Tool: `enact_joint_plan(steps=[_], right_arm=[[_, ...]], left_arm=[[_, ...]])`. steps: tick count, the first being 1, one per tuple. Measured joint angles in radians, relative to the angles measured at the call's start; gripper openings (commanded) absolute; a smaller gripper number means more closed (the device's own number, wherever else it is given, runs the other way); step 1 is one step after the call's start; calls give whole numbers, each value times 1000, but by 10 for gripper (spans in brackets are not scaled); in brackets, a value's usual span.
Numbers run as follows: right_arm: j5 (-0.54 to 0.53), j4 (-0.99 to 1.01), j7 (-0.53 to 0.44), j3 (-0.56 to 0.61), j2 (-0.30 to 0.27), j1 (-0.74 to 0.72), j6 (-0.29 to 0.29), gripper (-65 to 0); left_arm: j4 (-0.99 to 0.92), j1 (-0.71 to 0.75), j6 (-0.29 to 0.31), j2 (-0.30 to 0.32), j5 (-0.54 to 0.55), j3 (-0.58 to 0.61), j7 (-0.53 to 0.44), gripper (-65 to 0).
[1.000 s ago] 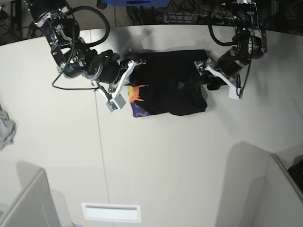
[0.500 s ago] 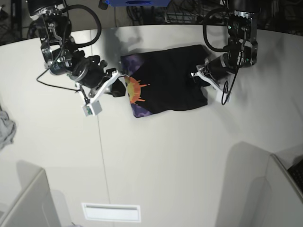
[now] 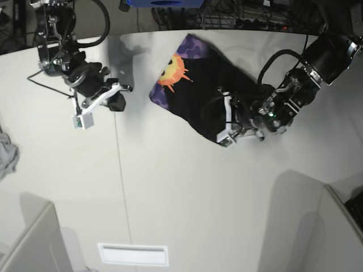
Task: Fold the T-shirt properly
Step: 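Drag the bundle with the left gripper toward the robot and release it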
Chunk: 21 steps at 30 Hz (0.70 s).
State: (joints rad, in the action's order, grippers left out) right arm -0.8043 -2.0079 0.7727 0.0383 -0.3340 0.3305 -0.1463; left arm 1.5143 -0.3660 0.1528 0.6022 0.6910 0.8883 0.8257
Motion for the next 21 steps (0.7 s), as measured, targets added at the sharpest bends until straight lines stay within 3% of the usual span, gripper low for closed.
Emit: enact_joint_plan(steps=[3,8,13,18,21], right_arm=[[4,0,-2,-66,1,35,0,-650],[0,0,2,-160,3,97,0,-650],[4,0,-4,-192,8,132,0,-650],[4,0,4,-201,35,157,0,-650],[5,0,-3,-210,50,152,0,-650]], left_arm=[[7,-91,-12,-13,-117,175,-21,-650],[-6,-163,-19,-133,-403,338,2,-650],[-13,-132,187,-233,-621,305,10,-650],[-13,-83,301,-275,-830,266,-21,-650],[-13,-64,350,-280,-857,224,-55,-650]])
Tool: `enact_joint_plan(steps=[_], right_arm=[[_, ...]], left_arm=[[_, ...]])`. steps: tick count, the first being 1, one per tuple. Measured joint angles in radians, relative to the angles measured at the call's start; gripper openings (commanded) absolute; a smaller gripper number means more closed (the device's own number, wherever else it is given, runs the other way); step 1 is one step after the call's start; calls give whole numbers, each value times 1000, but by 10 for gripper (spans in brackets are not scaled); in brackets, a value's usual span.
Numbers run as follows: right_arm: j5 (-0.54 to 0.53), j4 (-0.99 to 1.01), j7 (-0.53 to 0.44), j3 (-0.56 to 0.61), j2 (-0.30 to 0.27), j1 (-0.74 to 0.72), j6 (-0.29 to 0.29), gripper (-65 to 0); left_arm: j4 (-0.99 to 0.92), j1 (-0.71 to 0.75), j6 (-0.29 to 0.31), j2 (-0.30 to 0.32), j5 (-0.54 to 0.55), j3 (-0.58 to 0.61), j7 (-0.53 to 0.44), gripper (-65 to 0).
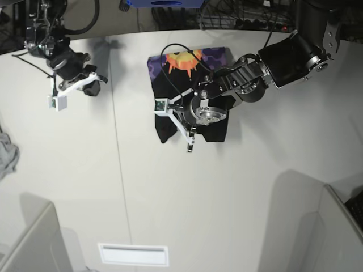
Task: Fold the T-shirt properly
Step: 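Drag the bundle with the left gripper toward the robot and release it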
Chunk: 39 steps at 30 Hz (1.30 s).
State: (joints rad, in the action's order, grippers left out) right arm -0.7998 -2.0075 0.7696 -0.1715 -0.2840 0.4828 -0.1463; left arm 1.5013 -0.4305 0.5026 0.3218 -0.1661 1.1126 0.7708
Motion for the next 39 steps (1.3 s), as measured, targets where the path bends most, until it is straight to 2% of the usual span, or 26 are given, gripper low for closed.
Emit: enact_joint_plan(steps=[2,25,30,34,36,39], right_arm=[[-1,0,1,-3,10,0,0,-650],[0,0,1,-5,10,-2,0,-650],[0,0,1,-4,10,-2,0,-650],[0,0,1,-4,10,-3,0,-650],[0,8,2,-4,10,-3,0,-650],[0,11,5,-3,10,-4,0,-650]], left_arm=[[0,2,14,0,2,-8,-1,-650],[6,13,26,-31,1,-24,3,-637],[13,5,22,-34,-6,-26,0,-339],[76,-3,45,-30,22,-23,4,-174],[103,-14,48,-30,37,-17,4,-135],[148,-48,48,-25,36,-19,8,-123]])
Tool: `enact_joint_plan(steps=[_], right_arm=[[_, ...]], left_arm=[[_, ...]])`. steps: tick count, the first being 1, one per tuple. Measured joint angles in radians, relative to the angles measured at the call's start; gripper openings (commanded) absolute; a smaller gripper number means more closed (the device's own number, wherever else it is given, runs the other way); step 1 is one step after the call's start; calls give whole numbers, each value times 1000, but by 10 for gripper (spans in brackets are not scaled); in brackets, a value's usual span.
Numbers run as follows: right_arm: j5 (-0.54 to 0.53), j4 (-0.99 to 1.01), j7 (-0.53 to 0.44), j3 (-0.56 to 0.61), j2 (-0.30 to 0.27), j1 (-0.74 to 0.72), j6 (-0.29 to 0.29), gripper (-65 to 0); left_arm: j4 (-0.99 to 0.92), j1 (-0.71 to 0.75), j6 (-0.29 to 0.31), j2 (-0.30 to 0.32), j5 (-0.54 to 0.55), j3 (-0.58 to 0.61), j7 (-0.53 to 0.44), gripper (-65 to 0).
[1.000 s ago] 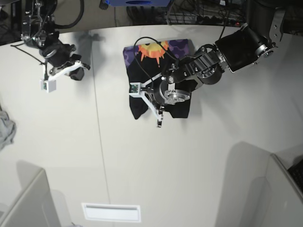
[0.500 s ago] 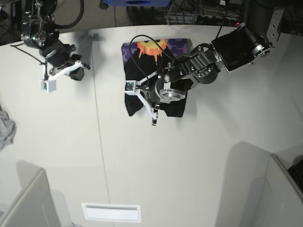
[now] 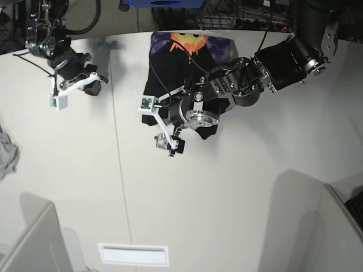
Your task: Fold the T-shirt properly
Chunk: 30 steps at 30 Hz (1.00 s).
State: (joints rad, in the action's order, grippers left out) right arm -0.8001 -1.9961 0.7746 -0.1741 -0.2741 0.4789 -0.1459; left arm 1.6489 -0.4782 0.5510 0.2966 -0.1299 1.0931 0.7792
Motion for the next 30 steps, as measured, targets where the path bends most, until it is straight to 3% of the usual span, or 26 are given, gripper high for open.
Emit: enact_joint_plan(steps=[5,9,11,13,14,20,23,24,30], right_arm=[[1,0,2,2,-1,2,0,-650],[3,0,1,1,-3,3,0,-650],[3,-1,-8,-1,-8,24,0,-650],[8,-2,-12,-3,-11,57,0,-650],[8,-3,-8,-4,-10,79,0,-650],[5,-13,-12,-5,-13,201,0,-650],[-1,-13,-8,3,-49,285,4,-650],[-4,-13,-5,9,-73,319,9,-650],[16,-12,-19,4,-164,459,112,-650]], left_arm=[[76,-3,5,-1,-4,-151,52,-123],[161,16,91,-2,1,-295,51,-138],[227,86,126,-10,3,-439,87,-257],[312,180,149,2,3,-598,164,-485],[346,239,149,6,15,-668,180,-635],[348,548,152,10,132,-1007,174,-650],[344,746,151,85,153,-1142,86,-650],[343,824,147,101,161,-1194,10,-650],[308,1295,156,71,167,-1437,-398,-650]])
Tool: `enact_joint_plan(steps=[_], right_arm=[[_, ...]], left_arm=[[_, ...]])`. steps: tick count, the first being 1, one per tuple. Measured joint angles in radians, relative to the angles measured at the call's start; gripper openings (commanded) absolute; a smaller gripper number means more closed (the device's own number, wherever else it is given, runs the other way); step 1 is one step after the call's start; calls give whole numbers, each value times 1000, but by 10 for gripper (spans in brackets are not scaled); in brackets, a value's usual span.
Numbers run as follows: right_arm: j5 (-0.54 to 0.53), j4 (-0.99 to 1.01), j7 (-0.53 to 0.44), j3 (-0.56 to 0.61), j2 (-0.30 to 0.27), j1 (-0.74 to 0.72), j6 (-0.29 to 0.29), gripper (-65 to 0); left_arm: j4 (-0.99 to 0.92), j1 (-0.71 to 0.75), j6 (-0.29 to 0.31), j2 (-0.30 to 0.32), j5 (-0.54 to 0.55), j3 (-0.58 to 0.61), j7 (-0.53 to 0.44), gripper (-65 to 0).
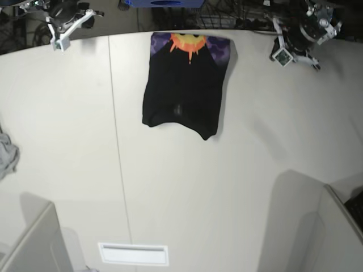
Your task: Fold the T-shirt properly
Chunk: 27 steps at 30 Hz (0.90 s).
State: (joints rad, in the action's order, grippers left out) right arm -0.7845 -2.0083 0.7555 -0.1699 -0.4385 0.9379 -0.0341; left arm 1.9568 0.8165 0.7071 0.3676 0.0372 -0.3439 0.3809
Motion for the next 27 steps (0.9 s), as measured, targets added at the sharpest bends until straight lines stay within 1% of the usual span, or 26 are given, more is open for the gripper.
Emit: enact_joint_plan(steps=[2,3,4,6,7,8,9,10,11,12,13,14,15,16,17,18,20,21,22,23,24,25,26,27], right_arm=[[5,1,14,10,-16,41,6,-650],[25,1,11,29,-24,56,7,-650],[86,1,5,63,-36,69,8,-650],[237,13,5,167,-49,74,8,-650],[319,37,-14,235,-48,70,6,-650],[380,77,-15,304,-42,61,9,-650],[445,133,-18,380,-36,44,16,-650],[471,195,-23,447,-29,21,18,-650],[490,264,-63,507,-27,-7,20,-650],[483,327,-101,556,-26,-40,22,-650],[485,387,-130,599,-28,-74,23,-650],[496,451,-158,639,-27,-112,18,-650],[490,517,-175,670,-21,-157,11,-650],[471,574,-195,690,-11,-190,11,-650],[462,638,-227,713,2,-229,10,-650],[459,703,-239,730,22,-259,10,-650],[455,859,-303,753,72,-314,8,-650],[449,951,-362,760,108,-339,9,-650],[454,1041,-407,759,143,-356,9,-650],[445,1142,-480,764,178,-385,18,-650],[447,1244,-528,766,209,-416,20,-650],[447,1378,-615,767,244,-460,24,-650],[456,1505,-681,766,272,-497,10,-650],[452,1647,-784,766,304,-554,15,-650]], left_arm=[[-37,113,-3,-34,-13,-40,-98,-650],[-67,148,-35,-48,-5,-45,-157,-650],[-100,183,-54,-61,-2,-45,-208,-650],[-213,227,-106,-83,-3,-37,-306,-650],[-290,232,-129,-87,3,-22,-381,-650],[-375,235,-149,-98,-5,-7,-437,-650],[-472,230,-170,-107,-2,12,-524,-650],[-560,224,-190,-115,0,33,-589,-650],[-652,206,-204,-114,4,61,-678,-650],[-745,182,-218,-117,-2,90,-724,-650],[-851,156,-237,-124,-4,126,-797,-650],[-957,122,-258,-130,-2,157,-870,-650],[-1061,79,-265,-132,-8,181,-929,-650],[-1168,37,-287,-133,-6,201,-986,-650],[-1291,-24,-290,-132,6,219,-1056,-650],[-1415,-83,-299,-129,6,237,-1089,-650],[-1685,-228,-308,-124,11,289,-1152,-650],[-1801,-297,-305,-122,12,325,-1181,-650],[-1873,-343,-309,-122,8,356,-1192,-650],[-1924,-382,-308,-125,9,389,-1220,-650],[-1941,-409,-307,-128,15,428,-1223,-650],[-1941,-432,-306,-130,16,471,-1194,-650],[-1934,-451,-303,-130,15,509,-1149,-650],[-1923,-472,-304,-130,8,552,-1075,-650]])
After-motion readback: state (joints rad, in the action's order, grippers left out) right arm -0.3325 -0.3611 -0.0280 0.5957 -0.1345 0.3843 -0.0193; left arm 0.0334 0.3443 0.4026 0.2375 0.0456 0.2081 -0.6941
